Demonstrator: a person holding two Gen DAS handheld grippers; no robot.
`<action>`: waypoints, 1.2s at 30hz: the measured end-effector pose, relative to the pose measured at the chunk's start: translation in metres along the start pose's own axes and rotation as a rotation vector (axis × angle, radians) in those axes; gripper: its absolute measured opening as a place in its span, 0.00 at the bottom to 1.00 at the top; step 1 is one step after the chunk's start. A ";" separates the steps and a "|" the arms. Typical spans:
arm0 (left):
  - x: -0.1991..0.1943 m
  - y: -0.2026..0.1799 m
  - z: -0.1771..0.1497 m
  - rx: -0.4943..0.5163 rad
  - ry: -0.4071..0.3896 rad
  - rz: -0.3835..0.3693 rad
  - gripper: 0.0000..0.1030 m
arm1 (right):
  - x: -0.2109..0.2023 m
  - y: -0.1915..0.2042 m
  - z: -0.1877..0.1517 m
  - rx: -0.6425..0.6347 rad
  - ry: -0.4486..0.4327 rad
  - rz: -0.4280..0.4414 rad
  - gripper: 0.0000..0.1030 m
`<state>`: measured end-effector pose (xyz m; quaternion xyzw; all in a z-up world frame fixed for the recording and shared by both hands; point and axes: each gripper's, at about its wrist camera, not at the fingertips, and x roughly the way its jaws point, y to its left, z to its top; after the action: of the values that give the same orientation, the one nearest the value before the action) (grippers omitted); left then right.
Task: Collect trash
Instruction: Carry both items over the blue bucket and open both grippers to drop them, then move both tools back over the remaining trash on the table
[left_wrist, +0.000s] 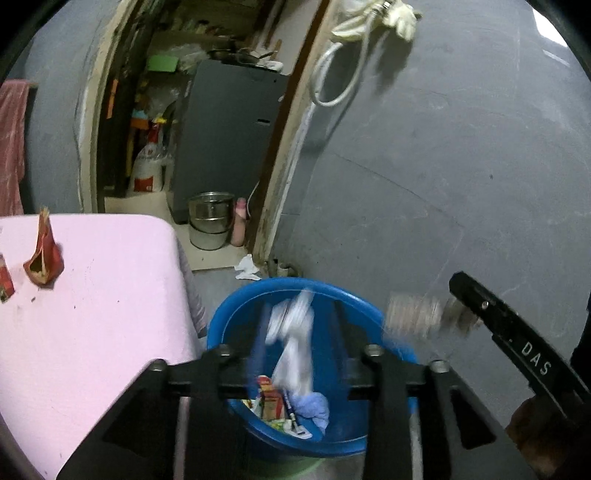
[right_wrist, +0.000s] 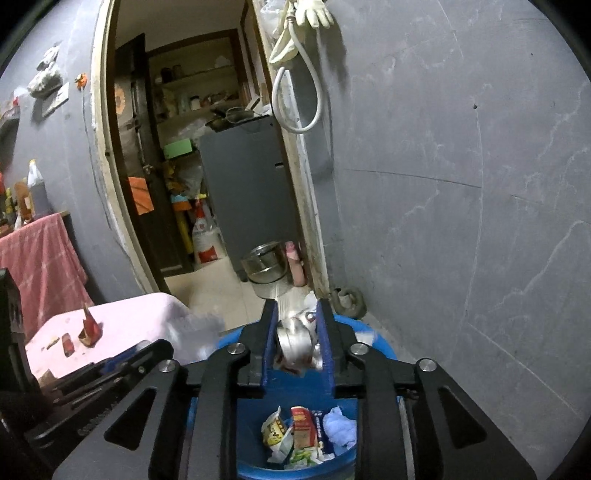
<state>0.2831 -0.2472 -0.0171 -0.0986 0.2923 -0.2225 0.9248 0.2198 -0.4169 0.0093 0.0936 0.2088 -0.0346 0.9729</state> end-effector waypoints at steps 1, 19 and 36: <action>-0.002 0.001 0.001 -0.008 -0.004 0.002 0.31 | -0.001 -0.001 0.000 0.005 -0.002 0.002 0.26; -0.097 0.030 0.027 0.016 -0.214 0.204 0.74 | -0.040 0.034 0.012 -0.077 -0.263 0.002 0.75; -0.180 0.106 0.020 0.010 -0.308 0.371 0.92 | -0.048 0.105 0.011 -0.107 -0.354 0.158 1.00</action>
<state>0.2014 -0.0684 0.0555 -0.0713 0.1595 -0.0328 0.9841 0.1914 -0.3149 0.0561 0.0503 0.0279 0.0369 0.9977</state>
